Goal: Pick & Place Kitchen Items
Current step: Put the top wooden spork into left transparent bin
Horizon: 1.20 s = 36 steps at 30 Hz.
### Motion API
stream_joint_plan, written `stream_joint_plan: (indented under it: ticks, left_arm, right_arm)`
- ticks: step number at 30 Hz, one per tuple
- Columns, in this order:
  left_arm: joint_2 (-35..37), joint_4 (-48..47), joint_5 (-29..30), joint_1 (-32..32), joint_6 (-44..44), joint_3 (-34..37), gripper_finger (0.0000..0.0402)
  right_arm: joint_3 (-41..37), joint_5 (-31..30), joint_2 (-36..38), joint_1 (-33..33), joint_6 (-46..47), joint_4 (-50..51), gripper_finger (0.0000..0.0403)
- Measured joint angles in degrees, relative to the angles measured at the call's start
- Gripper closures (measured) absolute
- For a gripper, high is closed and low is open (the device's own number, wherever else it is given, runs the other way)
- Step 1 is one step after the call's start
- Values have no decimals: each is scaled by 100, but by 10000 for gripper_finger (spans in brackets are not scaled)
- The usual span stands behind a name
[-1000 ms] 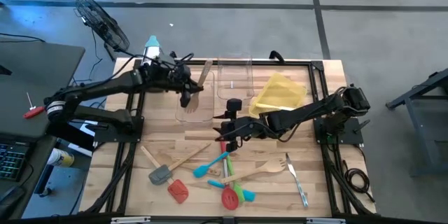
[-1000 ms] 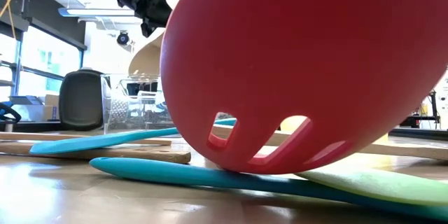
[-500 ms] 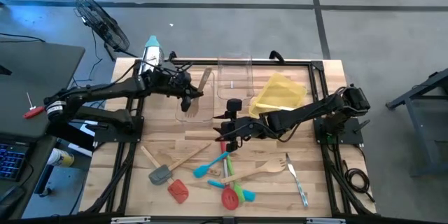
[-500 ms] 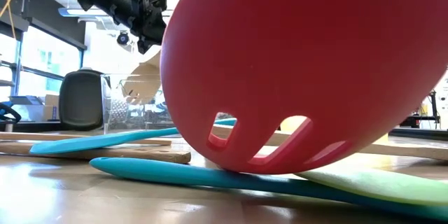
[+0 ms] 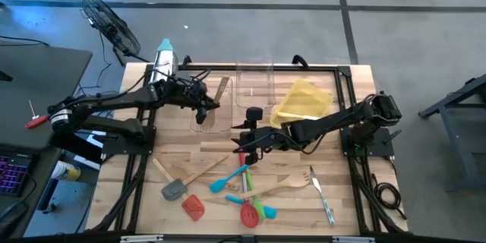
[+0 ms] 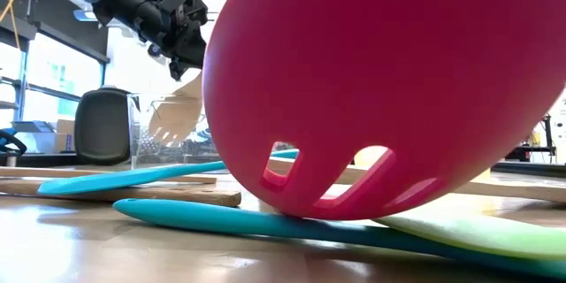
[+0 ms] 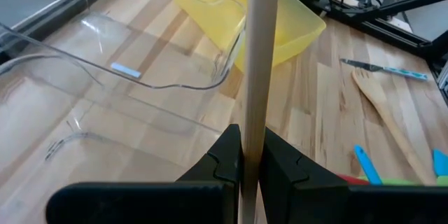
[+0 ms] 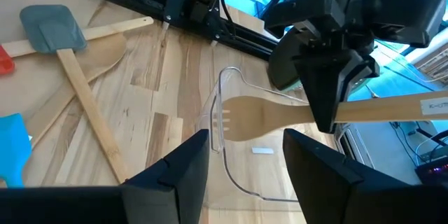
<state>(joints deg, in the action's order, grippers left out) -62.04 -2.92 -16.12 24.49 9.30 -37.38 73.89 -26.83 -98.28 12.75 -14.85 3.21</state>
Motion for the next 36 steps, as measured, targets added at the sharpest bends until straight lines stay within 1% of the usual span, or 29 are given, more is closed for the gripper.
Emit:
stream_joint_plan:
  ticks: [10,18,36]
  left_arm:
    - [-105,-35,-39,0,0,24,381]
    - [-271,353,-134,0,2,242,381]
    - [-271,280,-131,-1,3,349,381]
  right_arm:
    - [0,-1,0,-1,0,1,227]
    - [0,-1,0,-2,0,69,227]
    - [0,-2,-2,-7,23,138,227]
